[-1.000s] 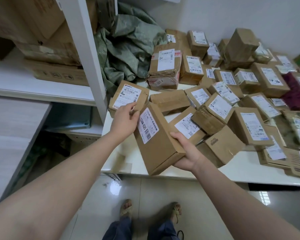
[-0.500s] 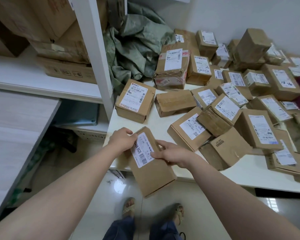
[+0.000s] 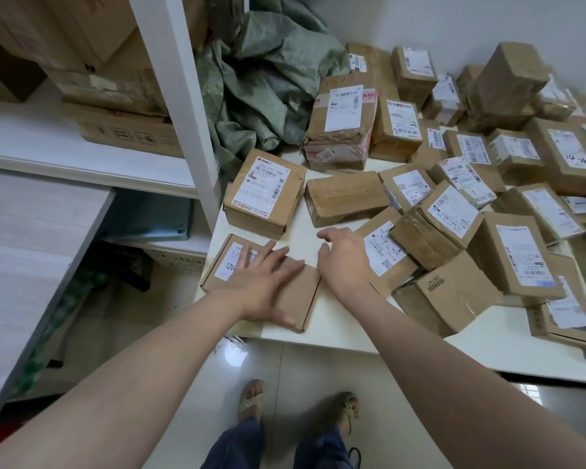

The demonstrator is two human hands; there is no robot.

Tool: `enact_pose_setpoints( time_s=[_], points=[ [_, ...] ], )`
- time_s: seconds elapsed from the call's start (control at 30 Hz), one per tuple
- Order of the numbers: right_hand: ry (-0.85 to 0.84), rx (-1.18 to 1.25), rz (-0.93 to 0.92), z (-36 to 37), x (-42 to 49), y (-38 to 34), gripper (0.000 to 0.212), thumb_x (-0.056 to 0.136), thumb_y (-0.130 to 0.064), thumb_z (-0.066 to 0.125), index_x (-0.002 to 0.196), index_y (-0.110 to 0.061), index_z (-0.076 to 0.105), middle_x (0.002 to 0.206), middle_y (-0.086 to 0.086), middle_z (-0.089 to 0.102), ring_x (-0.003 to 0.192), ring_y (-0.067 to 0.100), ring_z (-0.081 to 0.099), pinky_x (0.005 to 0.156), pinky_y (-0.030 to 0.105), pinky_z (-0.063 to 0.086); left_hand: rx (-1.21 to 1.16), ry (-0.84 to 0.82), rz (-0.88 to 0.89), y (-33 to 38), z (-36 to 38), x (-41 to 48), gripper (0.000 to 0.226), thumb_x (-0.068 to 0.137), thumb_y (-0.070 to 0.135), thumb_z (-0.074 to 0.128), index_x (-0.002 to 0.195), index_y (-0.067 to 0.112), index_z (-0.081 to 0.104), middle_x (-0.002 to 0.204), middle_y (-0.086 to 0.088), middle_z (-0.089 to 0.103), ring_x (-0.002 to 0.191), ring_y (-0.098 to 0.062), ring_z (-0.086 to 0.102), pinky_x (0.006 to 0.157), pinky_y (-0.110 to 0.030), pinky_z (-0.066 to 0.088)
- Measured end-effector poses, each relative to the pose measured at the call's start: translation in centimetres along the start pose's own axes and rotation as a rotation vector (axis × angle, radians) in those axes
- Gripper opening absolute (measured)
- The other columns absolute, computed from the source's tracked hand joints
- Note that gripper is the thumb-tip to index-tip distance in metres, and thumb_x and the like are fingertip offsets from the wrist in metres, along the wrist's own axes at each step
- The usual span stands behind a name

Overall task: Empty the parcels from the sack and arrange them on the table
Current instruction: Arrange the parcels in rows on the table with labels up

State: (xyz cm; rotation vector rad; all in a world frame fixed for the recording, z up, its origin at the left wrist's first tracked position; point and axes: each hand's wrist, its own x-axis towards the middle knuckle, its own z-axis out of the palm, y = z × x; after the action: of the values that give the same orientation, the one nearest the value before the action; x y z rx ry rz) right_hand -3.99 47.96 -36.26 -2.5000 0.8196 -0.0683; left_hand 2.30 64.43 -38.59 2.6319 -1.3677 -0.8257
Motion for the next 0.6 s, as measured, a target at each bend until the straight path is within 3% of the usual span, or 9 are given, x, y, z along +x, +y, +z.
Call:
enact_pose_setpoints(
  time_s=[0.1, 0.2, 0.27, 0.37, 0.43, 0.47, 0.53, 0.6],
  points=[
    [-0.081, -0.05, 0.079, -1.3, 0.9, 2.4, 0.037, 0.095, -0.013, 0.045, 0.129, -0.016, 0.06, 0.129, 0.01, 0.053, 0.119, 0.032, 0.041, 0.098, 0.037, 0.038, 0.139, -0.028, -0.111, 0.7, 0.0, 1.0, 0.123, 0.057, 0.075, 0.073, 0.152, 0.04, 0.005, 0.155, -0.009, 0.01, 0.147, -0.028, -0.002, 0.113, -0.066, -0.007],
    [-0.198, -0.19, 0.06, -2.4, 1.0, 3.4, 0.038, 0.095, -0.019, 0.048, 0.133, -0.019, 0.055, 0.135, 0.005, 0.042, 0.12, 0.029, 0.036, 0.098, 0.037, 0.039, 0.207, -0.064, -0.279, 1.8, -0.8, 1.9, 0.131, 0.053, 0.073, 0.077, 0.153, 0.031, 0.004, 0.141, -0.017, 0.024, 0.138, -0.035, 0.016, 0.115, -0.062, 0.002],
    [-0.261, -0.284, 0.039, -2.9, 1.2, 3.3, 0.04, 0.094, -0.019, 0.05, 0.134, -0.02, 0.052, 0.137, 0.004, 0.039, 0.12, 0.029, 0.036, 0.098, 0.038, 0.04, 0.217, -0.052, -0.336, 2.8, -1.5, 2.7, 0.122, 0.06, 0.067, 0.076, 0.153, 0.026, 0.008, 0.136, -0.017, 0.027, 0.131, -0.034, 0.023, 0.113, -0.053, 0.015],
    [-0.301, -0.286, 0.069, -3.8, 2.0, 3.0, 0.032, 0.092, -0.018, 0.048, 0.122, -0.014, 0.059, 0.129, 0.006, 0.045, 0.115, 0.03, 0.047, 0.085, 0.035, 0.044, 0.223, 0.275, -0.242, 3.9, -3.7, 5.0, 0.087, 0.074, 0.063, 0.067, 0.144, 0.027, 0.03, 0.134, -0.011, 0.032, 0.123, -0.029, 0.031, 0.099, -0.04, 0.028],
    [-0.271, -0.235, 0.074, -4.5, 2.7, 3.2, 0.028, 0.09, -0.018, 0.047, 0.112, -0.012, 0.064, 0.118, 0.009, 0.057, 0.108, 0.03, 0.055, 0.076, 0.031, 0.045, 0.225, 0.493, -0.197, 4.2, -5.8, 7.3, 0.068, 0.081, 0.056, 0.064, 0.137, 0.027, 0.041, 0.134, -0.01, 0.034, 0.125, -0.029, 0.031, 0.101, -0.042, 0.027],
    [-0.25, -0.201, 0.054, -4.9, 3.2, 3.4, 0.03, 0.089, -0.018, 0.048, 0.113, -0.013, 0.065, 0.116, 0.009, 0.06, 0.108, 0.03, 0.056, 0.077, 0.031, 0.046, 0.198, 0.521, -0.207, 4.1, -6.8, 8.6, 0.064, 0.081, 0.054, 0.064, 0.136, 0.028, 0.043, 0.137, -0.011, 0.033, 0.129, -0.03, 0.028, 0.106, -0.046, 0.023],
    [-0.236, -0.156, -0.009, -5.4, 4.6, 3.8, 0.036, 0.091, -0.02, 0.051, 0.125, -0.017, 0.061, 0.124, 0.008, 0.058, 0.116, 0.029, 0.051, 0.086, 0.033, 0.046, 0.131, 0.455, -0.259, 3.5, -8.4, 11.3, 0.064, 0.081, 0.052, 0.064, 0.139, 0.033, 0.042, 0.148, -0.01, 0.025, 0.14, -0.034, 0.014, 0.114, -0.057, 0.01],
    [-0.267, -0.15, -0.07, -5.9, 6.7, 4.1, 0.042, 0.093, -0.025, 0.055, 0.135, -0.019, 0.053, 0.131, 0.007, 0.051, 0.124, 0.027, 0.043, 0.098, 0.037, 0.043, 0.07, 0.347, -0.338, 2.1, -9.2, 13.3, 0.069, 0.084, 0.055, 0.061, 0.145, 0.042, 0.032, 0.159, -0.007, 0.01, 0.147, -0.035, -0.004, 0.112, -0.066, -0.004]
  ],
)
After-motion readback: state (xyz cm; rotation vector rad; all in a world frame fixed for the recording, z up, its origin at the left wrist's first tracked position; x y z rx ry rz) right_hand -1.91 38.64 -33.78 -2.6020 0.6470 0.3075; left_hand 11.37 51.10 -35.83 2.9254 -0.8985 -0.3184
